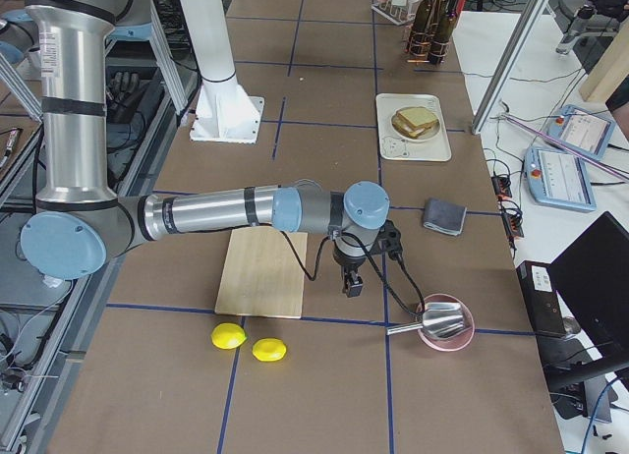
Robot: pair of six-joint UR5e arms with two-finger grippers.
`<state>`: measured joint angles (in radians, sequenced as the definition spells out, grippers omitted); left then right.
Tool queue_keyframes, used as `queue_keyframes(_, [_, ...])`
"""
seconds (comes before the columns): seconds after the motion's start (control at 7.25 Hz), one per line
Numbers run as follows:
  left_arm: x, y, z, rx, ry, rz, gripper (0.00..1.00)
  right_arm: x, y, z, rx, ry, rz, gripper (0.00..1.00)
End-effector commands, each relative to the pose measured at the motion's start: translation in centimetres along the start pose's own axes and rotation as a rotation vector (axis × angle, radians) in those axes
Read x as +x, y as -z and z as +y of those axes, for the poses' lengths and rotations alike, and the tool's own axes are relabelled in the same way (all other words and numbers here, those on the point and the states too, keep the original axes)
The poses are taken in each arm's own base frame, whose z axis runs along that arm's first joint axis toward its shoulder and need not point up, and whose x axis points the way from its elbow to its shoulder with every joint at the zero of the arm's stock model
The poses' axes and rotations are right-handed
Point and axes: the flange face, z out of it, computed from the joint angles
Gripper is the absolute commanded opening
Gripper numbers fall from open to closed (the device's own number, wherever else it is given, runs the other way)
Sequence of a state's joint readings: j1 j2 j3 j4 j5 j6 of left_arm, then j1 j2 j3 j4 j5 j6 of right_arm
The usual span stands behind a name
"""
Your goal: Make sandwich and place on tray
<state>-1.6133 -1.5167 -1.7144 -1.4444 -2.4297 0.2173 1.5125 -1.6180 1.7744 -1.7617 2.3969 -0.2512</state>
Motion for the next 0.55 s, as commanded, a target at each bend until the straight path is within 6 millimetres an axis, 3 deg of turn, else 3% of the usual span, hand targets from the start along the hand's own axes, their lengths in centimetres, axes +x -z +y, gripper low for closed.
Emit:
queue_keyframes(0.0, [-0.41,-0.47,0.41,-0.009,0.011,0.000,1.00,-0.01,-0.04,0.21,0.000,-0.008,-0.001,1.00])
queue_keyframes(0.41, [-0.37,-0.52,0.32,-0.009,0.009,0.000,1.00,-0.15,0.01,0.10,0.001,-0.035,-0.001,1.00])
